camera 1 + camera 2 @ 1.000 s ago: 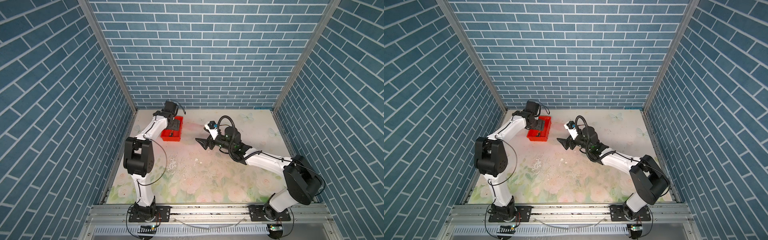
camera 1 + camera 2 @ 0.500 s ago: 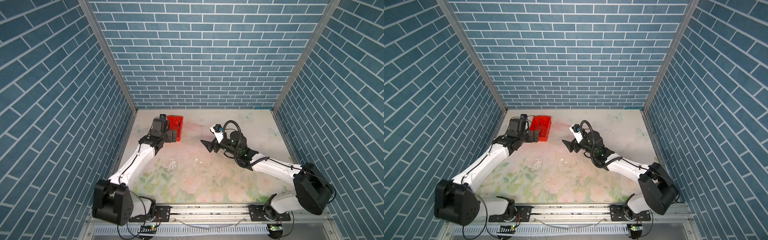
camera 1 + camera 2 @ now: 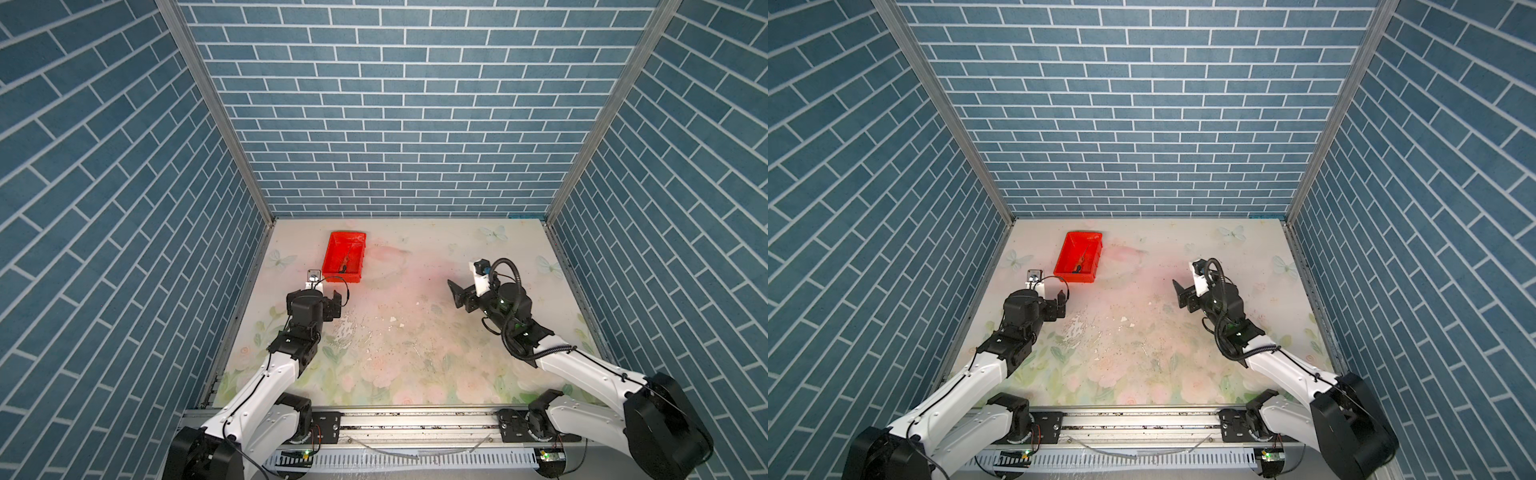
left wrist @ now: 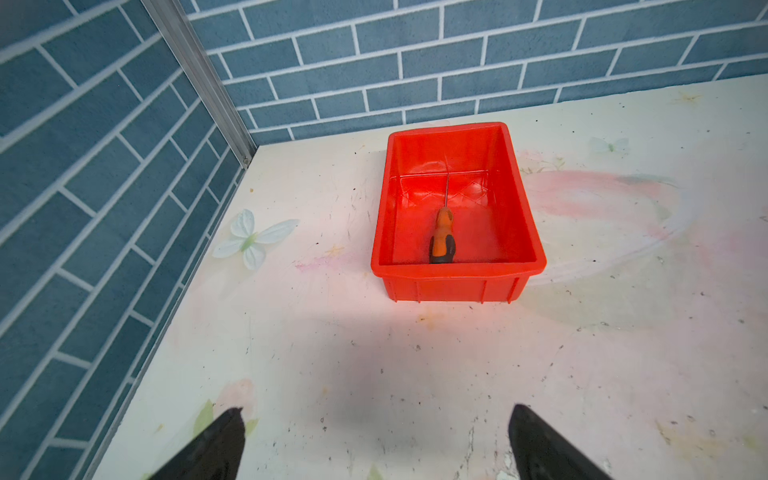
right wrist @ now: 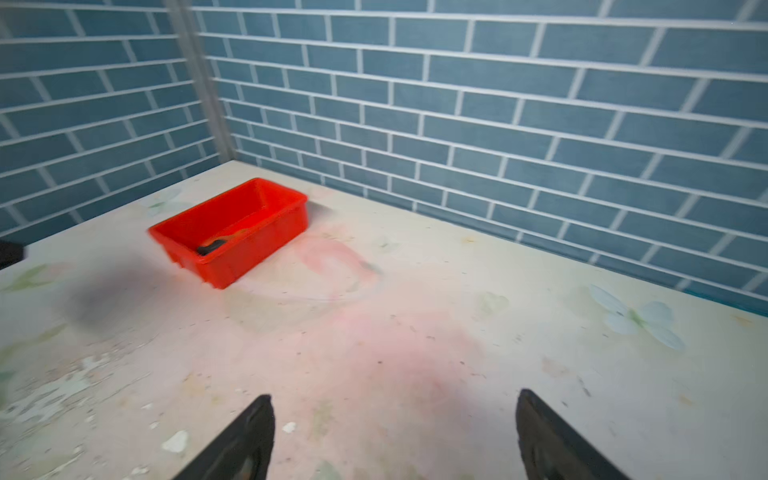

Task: Put the screwdriver in the bin

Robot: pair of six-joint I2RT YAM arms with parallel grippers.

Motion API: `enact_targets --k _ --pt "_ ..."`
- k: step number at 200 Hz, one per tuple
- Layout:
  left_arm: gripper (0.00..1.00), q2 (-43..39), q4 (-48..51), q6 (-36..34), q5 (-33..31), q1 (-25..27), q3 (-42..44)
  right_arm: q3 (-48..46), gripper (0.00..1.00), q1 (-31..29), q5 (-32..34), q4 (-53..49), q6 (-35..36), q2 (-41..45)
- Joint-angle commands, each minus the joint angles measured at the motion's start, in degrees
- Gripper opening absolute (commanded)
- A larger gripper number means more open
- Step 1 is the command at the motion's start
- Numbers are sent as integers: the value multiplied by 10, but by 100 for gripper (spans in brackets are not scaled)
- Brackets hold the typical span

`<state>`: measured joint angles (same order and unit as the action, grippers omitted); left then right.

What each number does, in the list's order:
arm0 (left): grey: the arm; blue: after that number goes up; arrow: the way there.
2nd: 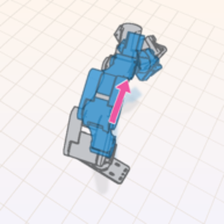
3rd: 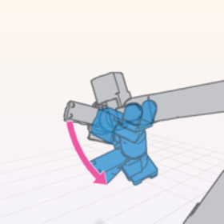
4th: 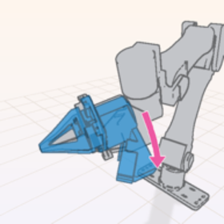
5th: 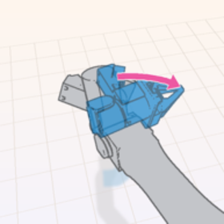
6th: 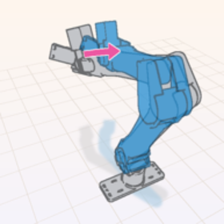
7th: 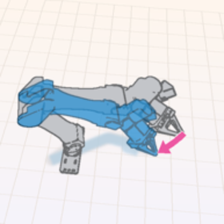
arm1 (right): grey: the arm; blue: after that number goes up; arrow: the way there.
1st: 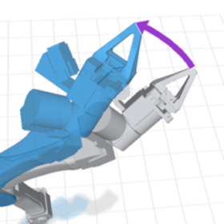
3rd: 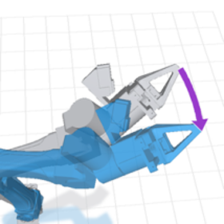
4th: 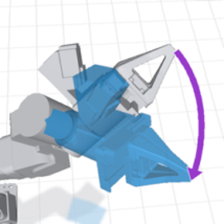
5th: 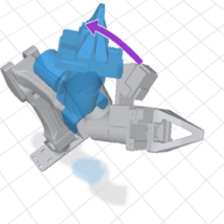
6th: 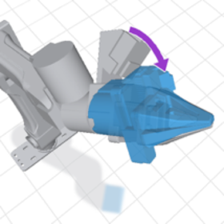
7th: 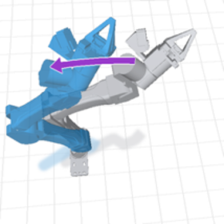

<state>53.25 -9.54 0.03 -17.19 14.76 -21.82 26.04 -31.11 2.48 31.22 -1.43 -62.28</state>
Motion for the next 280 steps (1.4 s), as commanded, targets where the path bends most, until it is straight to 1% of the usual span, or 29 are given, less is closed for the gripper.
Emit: enact_targets --k 1,20,37,48,63,84,102,107,114,122,133,145,156,164,170,177,186,193,200,204,211,218,228,237,258,280 --pt "100 6 -112 -36 -16 2 25 -33 90 43 51 -21 26 49" --pt "100 36 -165 -61 -18 2 47 -50 90 82 88 -48 59 81" --pt "100 70 -233 -94 -17 0 67 -61 91 118 122 -68 77 82" --pt "100 97 -273 -103 -16 -4 76 -74 91 145 134 -54 80 71" --pt "100 139 -317 -103 -10 -12 78 -94 91 181 132 -13 72 44" --pt "100 193 -363 -112 8 -22 63 -111 91 222 118 73 53 -19" --pt "100 241 -413 -112 22 -32 50 -118 91 245 105 156 48 -90" --pt "100 255 -421 -117 34 -37 45 -117 91 252 102 182 48 -111" --pt "100 274 -428 -116 33 -40 36 -115 91 257 96 205 50 -130" --pt "100 293 -419 -104 37 -50 25 -105 90 266 81 216 43 -151" --pt "100 307 -433 -87 41 -65 25 -93 90 282 56 233 26 -191" --pt "100 312 -447 -62 80 -95 33 -86 91 290 37 260 25 -230" --pt "100 332 -468 -48 91 -110 36 -77 90 306 19 235 13 -231" --pt "100 354 -495 -47 91 -115 36 -73 90 311 4 241 10 -251" --pt "100 346 -474 -41 92 -116 29 -69 91 312 -6 258 14 -263" --pt "100 338 -432 -38 95 -120 15 -54 91 315 -15 199 14 -248" --pt "100 350 -429 -38 89 -122 3 -48 91 321 -27 214 9 -261" --pt "100 341 -404 -33 94 -123 1 -38 92 326 -26 175 5 -253" --pt "100 349 -419 -37 92 -123 2 -36 92 330 -35 190 -1 -261" --pt "100 349 -425 -37 92 -123 3 -33 92 331 -33 178 -2 -258" --pt "100 343 -404 -34 93 -123 -1 -29 92 333 -30 168 -5 -258" --pt "100 349 -421 -37 92 -123 3 -29 92 335 -29 171 -9 -259" --pt "100 344 -408 -34 93 -123 1 -28 91 336 -27 171 -11 -261" --pt "100 348 -422 -37 91 -123 3 -27 90 337 -26 164 -11 -259" --pt "100 346 -417 -36 91 -122 4 -27 86 337 -27 168 -12 -260" --pt "100 345 -416 -35 91 -122 3 -27 85 338 -26 166 -12 -259"
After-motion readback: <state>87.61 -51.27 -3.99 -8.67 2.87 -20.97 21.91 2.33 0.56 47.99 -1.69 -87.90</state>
